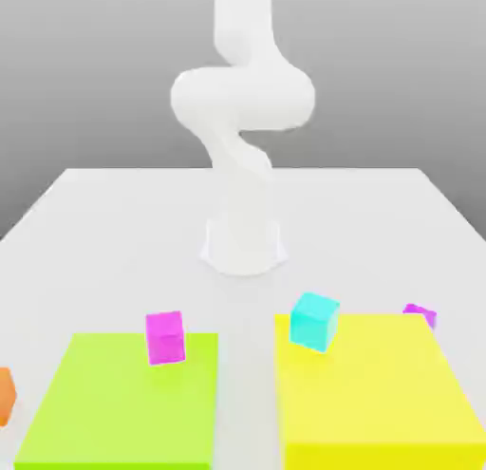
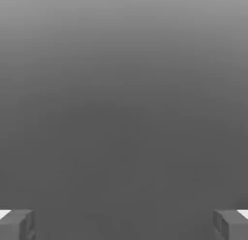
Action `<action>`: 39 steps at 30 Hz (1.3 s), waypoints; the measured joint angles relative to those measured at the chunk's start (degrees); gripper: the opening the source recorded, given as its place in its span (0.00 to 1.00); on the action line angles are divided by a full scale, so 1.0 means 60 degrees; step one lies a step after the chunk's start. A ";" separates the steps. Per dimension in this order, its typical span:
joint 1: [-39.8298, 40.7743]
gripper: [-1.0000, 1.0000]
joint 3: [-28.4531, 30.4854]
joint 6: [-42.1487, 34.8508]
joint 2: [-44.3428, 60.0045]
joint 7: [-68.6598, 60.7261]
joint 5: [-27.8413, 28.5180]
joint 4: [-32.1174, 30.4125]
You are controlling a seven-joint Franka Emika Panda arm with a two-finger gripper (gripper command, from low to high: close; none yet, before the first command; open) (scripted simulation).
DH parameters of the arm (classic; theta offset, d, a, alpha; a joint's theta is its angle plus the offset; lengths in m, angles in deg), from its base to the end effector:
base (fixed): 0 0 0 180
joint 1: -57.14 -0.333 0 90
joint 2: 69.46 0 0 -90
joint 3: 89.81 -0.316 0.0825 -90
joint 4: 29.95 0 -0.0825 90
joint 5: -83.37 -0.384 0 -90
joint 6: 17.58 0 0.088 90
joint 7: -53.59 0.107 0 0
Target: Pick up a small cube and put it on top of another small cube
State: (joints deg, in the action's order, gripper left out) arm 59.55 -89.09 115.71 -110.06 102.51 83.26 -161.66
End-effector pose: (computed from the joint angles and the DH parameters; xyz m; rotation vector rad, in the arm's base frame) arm 0.3789 -0.0224 0.6814 -2.4152 1.1806 -0.9492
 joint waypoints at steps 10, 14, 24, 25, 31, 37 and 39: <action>0.1477 0.50 0.0661 0.1015 0.3514 0.2063 -0.0096 0.0052; 0.1960 0.50 0.1036 0.1413 0.4896 0.2827 -0.0199 0.0073; 0.3316 0.50 0.1845 0.2389 0.8397 0.4388 -0.0954 0.0132; 0.3423 0.50 0.1921 0.2483 0.8753 0.4514 -0.1074 0.0139; 0.4126 0.50 0.1924 0.3393 1.0875 0.4750 -0.1907 0.0324; 0.4344 0.00 0.1670 0.3918 1.1547 0.4585 -0.2161 0.0461; 0.4401 0.00 0.1604 0.4044 1.1711 0.4546 -0.2217 0.0495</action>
State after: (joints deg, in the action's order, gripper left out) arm 85.95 -79.47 139.97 -39.80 129.79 69.95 -158.69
